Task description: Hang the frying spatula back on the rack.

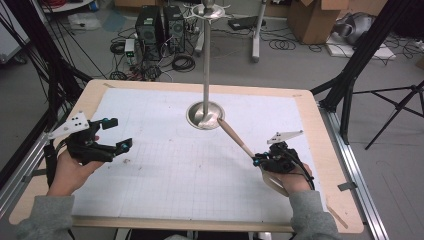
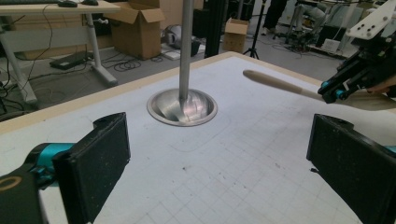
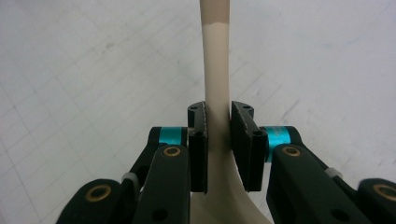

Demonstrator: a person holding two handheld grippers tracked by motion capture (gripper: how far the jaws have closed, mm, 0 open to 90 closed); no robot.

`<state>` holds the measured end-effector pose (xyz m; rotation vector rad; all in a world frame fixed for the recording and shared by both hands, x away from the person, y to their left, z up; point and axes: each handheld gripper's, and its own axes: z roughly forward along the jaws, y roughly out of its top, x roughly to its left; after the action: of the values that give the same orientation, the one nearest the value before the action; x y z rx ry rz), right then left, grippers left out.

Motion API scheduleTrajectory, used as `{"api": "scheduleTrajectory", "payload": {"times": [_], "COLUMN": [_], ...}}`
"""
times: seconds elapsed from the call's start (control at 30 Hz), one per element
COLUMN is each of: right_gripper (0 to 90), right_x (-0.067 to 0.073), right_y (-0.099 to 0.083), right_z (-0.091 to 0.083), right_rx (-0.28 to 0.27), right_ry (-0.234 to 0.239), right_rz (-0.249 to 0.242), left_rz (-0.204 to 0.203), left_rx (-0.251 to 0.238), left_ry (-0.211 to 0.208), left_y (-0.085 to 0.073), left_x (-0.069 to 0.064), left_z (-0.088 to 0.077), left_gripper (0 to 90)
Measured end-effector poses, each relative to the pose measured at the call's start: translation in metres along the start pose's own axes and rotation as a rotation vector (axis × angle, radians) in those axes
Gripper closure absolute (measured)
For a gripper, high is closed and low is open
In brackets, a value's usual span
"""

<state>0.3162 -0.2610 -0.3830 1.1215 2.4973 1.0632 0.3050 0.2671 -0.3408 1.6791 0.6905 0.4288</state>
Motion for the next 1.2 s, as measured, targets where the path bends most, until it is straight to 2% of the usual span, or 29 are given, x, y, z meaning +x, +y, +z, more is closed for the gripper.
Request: {"api": "scheduleTrajectory", "payload": {"times": [0.1,0.17,0.3,0.47,0.67,0.8,0.93,1.2], "right_gripper": [77.3,77.3,77.3,77.3,77.3,77.3,77.3,77.3], "right_x": [-0.002,-0.003,-0.006,-0.009,-0.012,-0.01,-0.007,-0.007], "right_y": [0.004,0.007,0.009,0.011,0.017,0.023,0.032,0.047], "right_z": [-0.006,-0.009,-0.015,-0.021,-0.027,-0.032,-0.038,-0.049], "right_rx": [-0.059,-0.079,-0.131,-0.145,-0.166,-0.194,-0.214,-0.229], "right_ry": [0.005,-0.001,0.014,0.017,0.022,0.003,0.008,0.005], "right_rz": [-0.005,-0.011,0.012,0.028,0.022,-0.008,-0.029,-0.04], "left_rz": [0.0,0.002,-0.004,-0.004,-0.006,-0.017,-0.023,-0.031], "left_rx": [0.003,0.005,0.003,0.002,0.004,-0.009,-0.012,-0.013], "left_ry": [0.006,0.009,0.017,0.019,0.021,0.029,0.036,0.043], "left_y": [0.0,0.0,0.0,0.0,-0.001,-0.001,-0.002,-0.006], "left_x": [0.0,0.0,0.0,0.001,0.002,0.004,0.007,0.01], "left_z": [0.0,0.001,0.0,0.0,0.0,-0.002,-0.005,-0.006], "left_gripper": [6.6,6.6,6.6,6.6,6.6,6.6,6.6,6.6]}}
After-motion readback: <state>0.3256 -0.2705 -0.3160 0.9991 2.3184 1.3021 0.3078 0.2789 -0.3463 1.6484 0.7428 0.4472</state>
